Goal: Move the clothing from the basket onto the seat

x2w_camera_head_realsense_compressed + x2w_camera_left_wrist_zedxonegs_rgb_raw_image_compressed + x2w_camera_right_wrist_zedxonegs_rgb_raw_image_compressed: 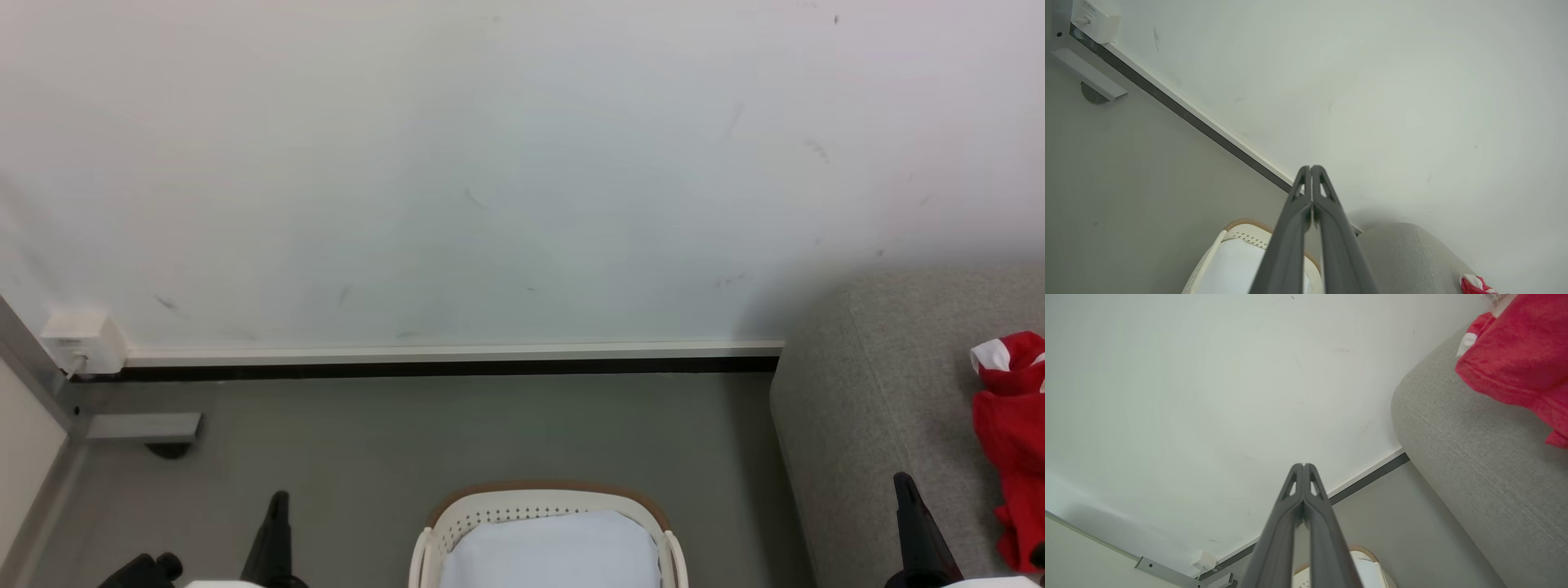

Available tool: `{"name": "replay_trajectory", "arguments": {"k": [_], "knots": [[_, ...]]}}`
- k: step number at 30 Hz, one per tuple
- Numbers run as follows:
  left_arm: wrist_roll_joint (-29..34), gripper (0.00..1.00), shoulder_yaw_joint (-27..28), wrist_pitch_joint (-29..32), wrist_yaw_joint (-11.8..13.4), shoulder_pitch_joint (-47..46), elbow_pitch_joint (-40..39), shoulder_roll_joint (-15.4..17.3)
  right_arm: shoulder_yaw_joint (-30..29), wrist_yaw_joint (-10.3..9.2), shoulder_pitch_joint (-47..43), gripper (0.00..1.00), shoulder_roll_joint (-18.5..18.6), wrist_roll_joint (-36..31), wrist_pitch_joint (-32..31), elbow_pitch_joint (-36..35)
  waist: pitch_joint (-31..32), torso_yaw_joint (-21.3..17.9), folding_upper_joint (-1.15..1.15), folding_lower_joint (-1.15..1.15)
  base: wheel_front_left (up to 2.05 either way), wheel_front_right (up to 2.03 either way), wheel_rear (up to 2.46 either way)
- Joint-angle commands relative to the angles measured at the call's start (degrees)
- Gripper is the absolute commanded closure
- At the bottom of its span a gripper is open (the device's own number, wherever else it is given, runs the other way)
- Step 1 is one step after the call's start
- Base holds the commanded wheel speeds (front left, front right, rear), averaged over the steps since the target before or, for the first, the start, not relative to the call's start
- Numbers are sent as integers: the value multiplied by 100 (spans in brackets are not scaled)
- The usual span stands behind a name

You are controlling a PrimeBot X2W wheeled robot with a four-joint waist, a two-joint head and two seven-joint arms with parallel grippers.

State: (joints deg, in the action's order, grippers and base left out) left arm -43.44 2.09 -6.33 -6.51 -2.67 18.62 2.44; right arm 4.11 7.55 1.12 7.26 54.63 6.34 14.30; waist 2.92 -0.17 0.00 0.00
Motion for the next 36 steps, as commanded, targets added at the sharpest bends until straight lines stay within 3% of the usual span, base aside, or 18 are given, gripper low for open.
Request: {"name": "replay_trajectory", "arguments": {"k": [1,36], "knots": [[-219,100,49,51,-15,-157,-94,36,-73,-3,181,100,12,185,-47,-77,-5,1,0,0,0,0,0],[-2533,100,251,669,-59,-278,-283,51,-563,-7,366,100,-202,1968,-655,-65,-125,7,0,0,0,0,0]]}}
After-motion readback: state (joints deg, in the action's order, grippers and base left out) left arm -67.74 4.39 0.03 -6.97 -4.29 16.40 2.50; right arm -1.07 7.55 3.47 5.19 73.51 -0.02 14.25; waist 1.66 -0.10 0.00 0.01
